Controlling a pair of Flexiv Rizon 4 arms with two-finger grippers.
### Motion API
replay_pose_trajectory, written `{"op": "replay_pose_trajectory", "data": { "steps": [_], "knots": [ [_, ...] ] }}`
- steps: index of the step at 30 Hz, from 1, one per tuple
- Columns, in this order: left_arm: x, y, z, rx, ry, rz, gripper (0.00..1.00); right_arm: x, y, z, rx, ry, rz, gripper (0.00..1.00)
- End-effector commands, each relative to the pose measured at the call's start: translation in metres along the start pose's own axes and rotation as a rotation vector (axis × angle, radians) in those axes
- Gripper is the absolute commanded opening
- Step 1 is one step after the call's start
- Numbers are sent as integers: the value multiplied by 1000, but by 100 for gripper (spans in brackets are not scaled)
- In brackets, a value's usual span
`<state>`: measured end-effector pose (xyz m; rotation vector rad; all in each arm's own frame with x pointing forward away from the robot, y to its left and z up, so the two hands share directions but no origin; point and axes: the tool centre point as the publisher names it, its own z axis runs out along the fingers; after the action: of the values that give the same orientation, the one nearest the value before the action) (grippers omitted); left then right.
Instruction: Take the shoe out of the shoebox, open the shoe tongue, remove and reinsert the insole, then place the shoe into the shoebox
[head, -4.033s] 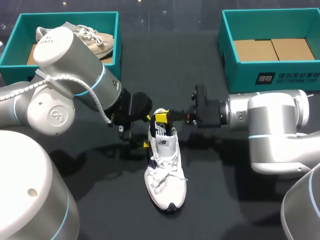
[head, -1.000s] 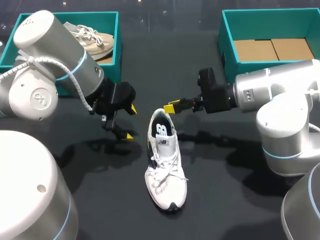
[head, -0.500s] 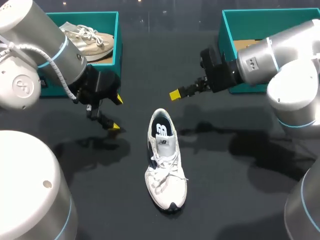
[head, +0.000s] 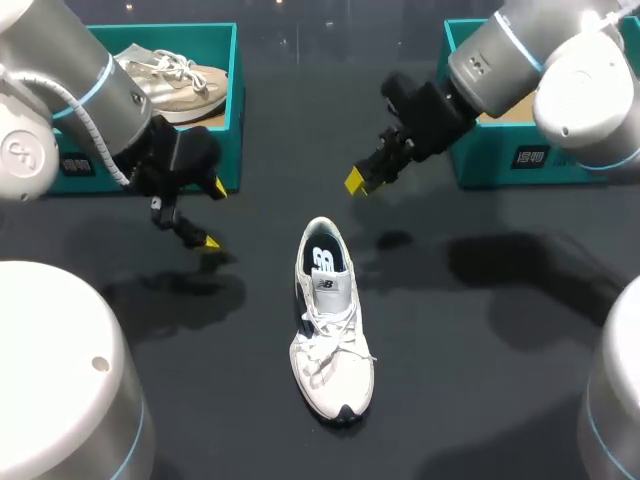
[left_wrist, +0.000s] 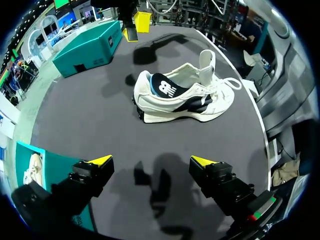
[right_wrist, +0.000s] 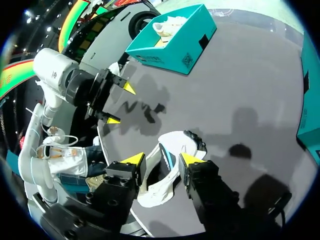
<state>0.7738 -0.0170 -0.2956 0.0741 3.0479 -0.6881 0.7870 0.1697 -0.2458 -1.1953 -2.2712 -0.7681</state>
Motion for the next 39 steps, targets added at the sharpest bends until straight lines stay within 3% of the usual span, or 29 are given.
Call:
{"op": "replay_pose_trajectory", "data": {
  "steps": [1, 3, 7, 14, 29, 38, 39],
  "knots": [
    [-4, 7, -13, -6, 25, 20, 100, 10, -2, -6, 247, -190, 56, 39],
    [-9, 12, -17, -3, 34, 26, 100, 12, -6, -8, 201, -251, 67, 30],
    [-19, 21, -29, -8, 63, 59, 100, 21, -15, -9, 140, -351, 133, 0],
    [-19, 21, -29, -8, 63, 59, 100, 42, -26, -1, 50, -486, 280, 0],
    [-19, 21, -29, -8, 63, 59, 100, 42, -26, -1, 50, -486, 280, 0],
    [-34, 36, -40, -7, 87, 111, 100, 62, -25, 55, 13, -707, 430, 0],
    [-36, 37, -42, -13, 85, 120, 100, 64, -25, 59, -25, -765, 435, 0]
  ]
}}
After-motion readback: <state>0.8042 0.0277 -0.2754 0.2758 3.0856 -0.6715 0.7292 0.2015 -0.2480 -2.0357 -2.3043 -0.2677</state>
